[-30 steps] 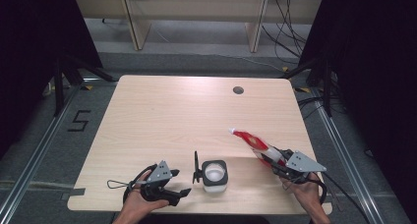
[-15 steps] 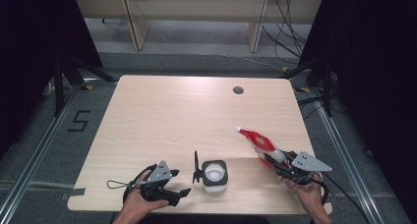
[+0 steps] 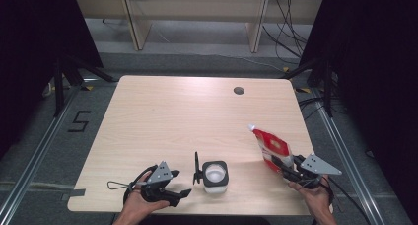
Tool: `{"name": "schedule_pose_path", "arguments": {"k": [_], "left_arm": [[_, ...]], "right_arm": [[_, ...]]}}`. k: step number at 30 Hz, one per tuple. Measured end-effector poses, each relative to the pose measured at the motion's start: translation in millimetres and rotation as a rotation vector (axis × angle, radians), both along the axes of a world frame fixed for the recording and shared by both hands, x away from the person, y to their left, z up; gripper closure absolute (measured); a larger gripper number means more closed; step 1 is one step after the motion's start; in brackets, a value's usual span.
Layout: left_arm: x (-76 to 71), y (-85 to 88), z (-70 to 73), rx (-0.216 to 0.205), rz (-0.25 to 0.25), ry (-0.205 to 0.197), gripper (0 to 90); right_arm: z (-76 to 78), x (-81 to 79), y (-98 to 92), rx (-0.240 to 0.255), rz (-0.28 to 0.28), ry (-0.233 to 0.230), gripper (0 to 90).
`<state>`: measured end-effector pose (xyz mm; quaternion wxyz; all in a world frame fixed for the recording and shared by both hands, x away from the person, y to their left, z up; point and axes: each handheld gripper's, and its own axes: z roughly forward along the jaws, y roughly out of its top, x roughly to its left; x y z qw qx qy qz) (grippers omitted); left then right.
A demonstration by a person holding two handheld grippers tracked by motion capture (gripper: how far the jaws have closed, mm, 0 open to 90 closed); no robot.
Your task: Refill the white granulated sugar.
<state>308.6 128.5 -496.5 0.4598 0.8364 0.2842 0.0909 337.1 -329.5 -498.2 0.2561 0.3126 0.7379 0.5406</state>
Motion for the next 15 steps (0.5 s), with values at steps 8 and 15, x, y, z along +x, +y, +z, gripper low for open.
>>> {"name": "schedule_pose_path", "arguments": {"k": [8,15], "left_arm": [[-0.6,0.0,0.0,0.004,0.005,0.026,23.9],[0.2,0.6,0.0,0.019,0.003,-0.001,23.9]], "right_arm": [[1.3,-7.3,-12.1,0.025,-0.057,0.022,63.6],[1.0,-8.5,-17.7,0.031,-0.06,0.019,63.6]]}}
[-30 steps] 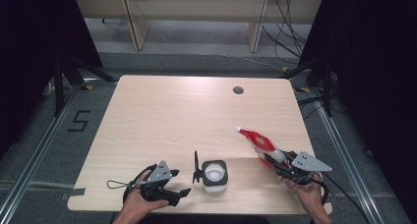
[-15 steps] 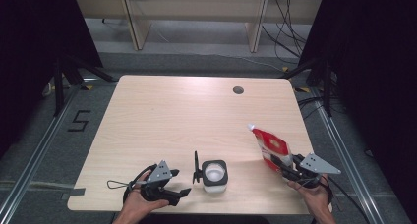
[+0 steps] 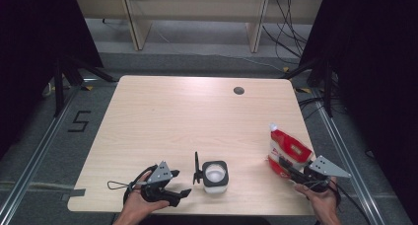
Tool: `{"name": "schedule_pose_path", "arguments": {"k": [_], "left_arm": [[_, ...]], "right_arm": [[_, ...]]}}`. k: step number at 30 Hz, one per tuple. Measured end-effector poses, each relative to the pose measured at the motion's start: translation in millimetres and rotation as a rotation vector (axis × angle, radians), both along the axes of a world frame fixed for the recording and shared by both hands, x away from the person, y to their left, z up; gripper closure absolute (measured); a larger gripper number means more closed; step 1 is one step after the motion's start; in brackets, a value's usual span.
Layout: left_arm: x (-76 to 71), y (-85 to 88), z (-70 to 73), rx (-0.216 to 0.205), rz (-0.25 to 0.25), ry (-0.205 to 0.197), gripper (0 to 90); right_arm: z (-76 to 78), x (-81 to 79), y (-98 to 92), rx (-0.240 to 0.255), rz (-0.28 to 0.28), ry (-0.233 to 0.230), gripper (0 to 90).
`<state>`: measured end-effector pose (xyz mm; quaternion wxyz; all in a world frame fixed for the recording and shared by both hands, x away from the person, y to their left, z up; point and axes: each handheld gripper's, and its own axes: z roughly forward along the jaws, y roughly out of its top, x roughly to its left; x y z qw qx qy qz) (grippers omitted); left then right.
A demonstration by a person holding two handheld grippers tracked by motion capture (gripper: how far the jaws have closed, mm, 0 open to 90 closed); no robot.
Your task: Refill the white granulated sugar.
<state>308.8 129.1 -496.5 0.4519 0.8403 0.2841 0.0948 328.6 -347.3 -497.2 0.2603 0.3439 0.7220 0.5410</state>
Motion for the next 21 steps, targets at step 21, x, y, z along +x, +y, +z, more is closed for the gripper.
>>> {"name": "schedule_pose_path", "arguments": {"k": [21], "left_arm": [[-1.7,-1.4,-0.5,-0.018,0.016,0.015,23.9]], "right_arm": [[-1.0,-3.2,-8.7,0.016,-0.023,0.026,55.5]]}}
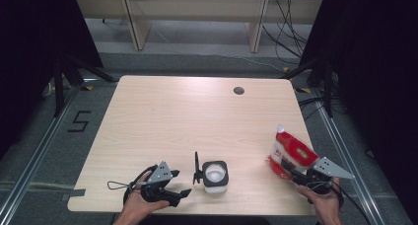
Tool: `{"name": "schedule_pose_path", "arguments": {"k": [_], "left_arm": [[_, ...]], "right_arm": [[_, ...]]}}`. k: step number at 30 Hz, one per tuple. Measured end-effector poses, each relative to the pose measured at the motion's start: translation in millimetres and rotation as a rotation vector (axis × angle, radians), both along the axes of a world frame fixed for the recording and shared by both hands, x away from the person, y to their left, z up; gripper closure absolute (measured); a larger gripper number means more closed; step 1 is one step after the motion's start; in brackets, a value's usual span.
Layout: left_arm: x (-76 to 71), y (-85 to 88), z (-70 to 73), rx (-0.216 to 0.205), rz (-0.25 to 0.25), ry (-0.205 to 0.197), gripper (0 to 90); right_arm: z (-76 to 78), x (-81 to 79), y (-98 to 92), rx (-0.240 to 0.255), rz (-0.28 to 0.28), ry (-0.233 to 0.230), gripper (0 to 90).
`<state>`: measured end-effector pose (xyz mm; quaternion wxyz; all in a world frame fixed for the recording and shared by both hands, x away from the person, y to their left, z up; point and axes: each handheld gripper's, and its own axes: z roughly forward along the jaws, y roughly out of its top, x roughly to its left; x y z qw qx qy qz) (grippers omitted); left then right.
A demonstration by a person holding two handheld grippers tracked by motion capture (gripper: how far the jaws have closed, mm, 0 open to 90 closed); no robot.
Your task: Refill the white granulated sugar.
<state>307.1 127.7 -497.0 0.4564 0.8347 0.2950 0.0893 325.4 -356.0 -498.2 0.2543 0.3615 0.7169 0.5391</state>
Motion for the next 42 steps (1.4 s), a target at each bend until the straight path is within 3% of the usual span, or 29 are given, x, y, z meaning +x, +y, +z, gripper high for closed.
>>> {"name": "schedule_pose_path", "arguments": {"k": [1,2,3,4,5,7,8,9,11,13,15,16,19,20,22,24,26,27,28,29,32,33,38,41,42], "left_arm": [[0.0,0.0,0.0,-0.001,0.001,0.0,23.9],[0.1,0.1,0.1,-0.002,-0.001,0.003,23.9],[0.1,0.1,0.0,-0.002,0.001,0.001,23.9],[0.2,0.2,0.0,-0.001,0.002,0.0,23.9],[0.3,0.3,0.0,0.001,0.002,-0.001,23.9],[0.8,1.0,0.7,0.005,-0.011,0.009,23.9],[1.2,1.3,0.9,0.009,-0.014,-0.003,23.9],[1.4,1.0,0.4,0.008,-0.012,-0.017,23.9],[0.7,0.9,0.1,0.012,0.002,-0.005,23.9],[0.0,0.1,0.0,0.0,0.002,-0.001,23.9],[0.9,1.1,0.8,0.007,-0.01,0.007,23.9],[2.4,2.0,0.8,0.023,-0.019,-0.025,23.9],[0.4,1.1,0.4,0.007,0.01,0.0,23.9],[2.0,2.1,0.9,0.017,-0.009,-0.022,23.9],[2.3,2.1,0.8,0.003,-0.011,-0.013,23.9],[2.5,2.5,0.7,0.006,-0.01,-0.017,23.9],[2.8,2.8,0.7,0.009,-0.011,-0.018,23.9],[2.8,2.9,0.7,0.01,-0.01,-0.018,23.9],[2.6,2.9,0.7,0.007,-0.005,-0.012,23.9],[1.7,2.6,0.8,0.001,0.004,0.007,23.9],[2.2,3.2,0.9,0.002,0.004,0.002,23.9],[3.4,3.9,1.0,0.01,-0.008,-0.021,23.9],[3.0,4.0,1.1,0.003,0.002,-0.023,23.9],[3.1,4.1,1.2,0.004,0.003,-0.023,23.9],[3.1,4.1,1.2,0.004,0.003,-0.023,23.9]], "right_arm": [[0.0,-2.4,1.7,0.047,-0.015,0.016,54.2],[1.3,-2.5,-0.4,0.012,-0.022,0.009,52.8],[1.7,-4.3,1.2,0.064,-0.013,0.023,50.9],[2.4,-4.4,-0.8,0.032,-0.026,0.002,47.9],[3.4,-5.7,-0.1,0.068,-0.019,0.012,45.6],[5.4,-9.1,-2.6,0.081,-0.057,0.007,40.9],[6.3,-9.7,-3.8,0.09,-0.039,0.005,39.8],[6.9,-12.0,-4.6,0.093,-0.057,-0.004,39.1],[8.0,-15.9,-4.4,0.113,-0.072,-0.008,36.7],[9.6,-18.4,-7.0,0.097,-0.078,-0.005,33.4],[10.5,-24.5,-6.0,0.108,-0.126,0.058,31.7],[11.0,-26.0,-6.7,0.104,-0.127,0.06,31.2],[12.2,-31.6,-6.7,0.07,-0.139,0.05,30.2],[11.6,-32.4,-6.6,0.053,-0.158,0.042,29.3],[12.3,-38.4,-5.9,0.064,-0.161,0.096,28.1],[12.4,-40.4,-7.4,0.047,-0.155,0.081,28.0],[13.7,-46.9,-6.4,0.049,-0.193,0.123,27.8],[13.5,-46.2,-8.5,0.027,-0.177,0.091,27.7],[13.2,-47.1,-9.4,0.009,-0.19,0.086,27.6],[14.0,-50.7,-7.8,0.032,-0.2,0.111,27.1],[13.8,-52.5,-12.1,-0.014,-0.202,0.071,25.8],[14.1,-54.1,-12.0,-0.004,-0.196,0.077,25.7],[14.2,-59.9,-11.2,-0.031,-0.206,0.077,24.1],[13.7,-65.1,-8.2,-0.017,-0.222,0.129,22.2],[13.4,-65.0,-9.0,-0.031,-0.218,0.12,22.1]]}}
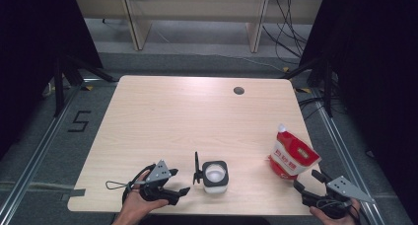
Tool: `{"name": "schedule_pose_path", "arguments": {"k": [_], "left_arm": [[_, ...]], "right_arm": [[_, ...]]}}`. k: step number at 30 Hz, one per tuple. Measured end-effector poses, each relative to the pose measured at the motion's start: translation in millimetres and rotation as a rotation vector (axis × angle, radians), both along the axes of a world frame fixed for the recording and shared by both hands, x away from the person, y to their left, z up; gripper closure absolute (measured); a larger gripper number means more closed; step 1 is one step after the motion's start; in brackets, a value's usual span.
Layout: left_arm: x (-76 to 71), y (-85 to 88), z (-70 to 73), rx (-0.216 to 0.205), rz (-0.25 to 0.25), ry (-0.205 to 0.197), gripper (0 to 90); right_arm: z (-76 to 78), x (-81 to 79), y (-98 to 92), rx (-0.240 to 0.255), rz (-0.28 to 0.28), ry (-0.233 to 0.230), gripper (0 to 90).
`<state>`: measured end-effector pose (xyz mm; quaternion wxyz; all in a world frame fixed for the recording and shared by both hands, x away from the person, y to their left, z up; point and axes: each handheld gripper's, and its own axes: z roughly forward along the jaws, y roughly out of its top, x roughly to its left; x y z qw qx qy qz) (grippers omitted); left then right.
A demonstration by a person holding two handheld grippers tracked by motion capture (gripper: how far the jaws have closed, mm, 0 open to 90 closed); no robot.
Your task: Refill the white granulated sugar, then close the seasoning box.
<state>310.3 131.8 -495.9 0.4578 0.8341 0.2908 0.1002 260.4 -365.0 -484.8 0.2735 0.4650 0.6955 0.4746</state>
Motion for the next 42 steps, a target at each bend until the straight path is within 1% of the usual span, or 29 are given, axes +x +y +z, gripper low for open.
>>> {"name": "schedule_pose_path", "arguments": {"k": [2,3,4,6,7,9,10,11,12,15,16,17,19,22,23,24,25,26,27,28,29,33,35,36,37,39,40,41,42], "left_arm": [[0.1,0.0,0.0,0.0,0.0,0.0,23.9],[0.1,0.1,0.0,0.001,0.001,0.0,23.9],[-0.7,-0.8,-0.5,-0.011,0.014,0.008,23.9],[-0.3,-0.7,-0.4,-0.009,0.012,0.006,23.9],[0.2,-0.1,-0.1,-0.002,0.005,0.0,23.9],[-0.8,-0.5,-0.3,-0.014,0.02,0.02,23.9],[0.9,1.1,0.6,0.007,0.005,0.0,23.9],[0.9,1.3,1.0,0.007,0.004,0.01,23.9],[1.4,1.4,1.3,0.005,-0.005,0.006,23.9],[0.7,0.7,2.0,-0.008,0.005,0.002,23.9],[1.1,1.1,2.3,-0.002,0.004,0.002,23.9],[1.0,1.0,2.2,-0.001,0.01,-0.001,23.9],[1.4,1.1,2.4,0.007,0.015,-0.004,23.9],[0.8,0.4,2.8,-0.014,0.009,0.006,23.8],[-0.7,0.0,2.6,-0.02,0.026,0.013,23.8],[-0.4,0.3,2.7,-0.022,0.024,0.009,23.8],[0.4,1.8,3.6,-0.005,0.016,-0.006,23.8],[-0.5,1.8,3.4,-0.019,0.025,0.025,23.8],[-0.6,1.8,3.7,-0.029,0.026,0.017,23.8],[-0.2,2.2,4.6,-0.032,0.02,0.001,23.8],[-0.2,3.0,6.6,-0.023,0.017,0.006,23.8],[-1.6,1.2,7.9,-0.042,0.035,0.009,23.7],[-1.8,0.6,9.1,-0.037,0.037,0.017,23.8],[-1.6,0.9,9.6,-0.027,0.028,0.013,24.2],[-1.1,1.4,9.2,-0.034,0.008,-0.002,25.4],[-2.6,2.5,10.4,-0.029,0.009,0.006,31.3],[-4.5,1.6,11.0,-0.051,0.019,0.014,35.4],[-5.4,2.8,12.9,-0.044,0.015,0.005,40.4],[-6.5,3.2,14.9,-0.054,0.009,-0.007,47.0]], "right_arm": [[0.0,-3.4,2.1,0.016,-0.009,0.022,21.3],[-0.2,-1.8,0.6,-0.004,0.003,-0.002,20.9],[-0.3,-3.2,2.0,0.009,-0.005,0.007,20.9],[0.3,-3.9,2.3,0.001,-0.001,0.007,20.5],[0.0,-3.8,1.1,-0.024,-0.001,-0.001,20.4],[-0.2,-5.1,3.1,0.012,0.0,0.019,20.3],[0.1,-6.2,3.3,0.01,-0.012,0.024,20.3],[0.1,-7.2,4.3,0.015,-0.013,0.024,20.4],[-0.1,-6.6,3.0,-0.006,-0.003,0.018,20.3],[-0.7,-7.7,4.5,-0.001,0.0,0.021,20.2],[-0.5,-10.0,6.6,0.018,-0.013,0.043,20.2],[-1.0,-9.2,4.9,-0.011,-0.004,0.024,20.2],[-0.8,-11.8,6.2,0.003,-0.007,0.038,20.2],[-1.1,-13.4,6.0,0.004,-0.007,0.023,20.3],[-1.6,-13.9,7.2,0.01,-0.004,0.029,20.3],[-1.0,-15.9,8.9,0.015,-0.014,0.052,20.3],[-1.0,-15.4,9.6,0.014,-0.013,0.043,20.3],[-0.5,-14.7,9.2,-0.003,-0.005,0.029,20.3],[-0.2,-15.4,9.5,-0.012,-0.006,0.034,20.3],[-0.6,-15.3,10.9,0.006,-0.002,0.032,20.3],[-0.3,-16.0,11.3,0.0,-0.005,0.039,20.3],[-0.9,-16.2,10.7,-0.005,-0.002,0.036,20.5],[-1.5,-16.6,10.6,0.009,0.0,0.048,20.5],[-0.8,-19.1,12.5,0.028,-0.021,0.079,20.5],[-1.8,-17.2,10.8,0.012,-0.011,0.056,20.5],[-1.0,-16.9,10.6,0.003,-0.002,0.047,20.5],[-0.6,-17.0,10.8,-0.004,-0.005,0.043,20.5],[0.6,-19.3,13.6,0.02,-0.018,0.066,20.5],[0.4,-18.5,13.0,0.005,-0.013,0.056,20.5]]}}
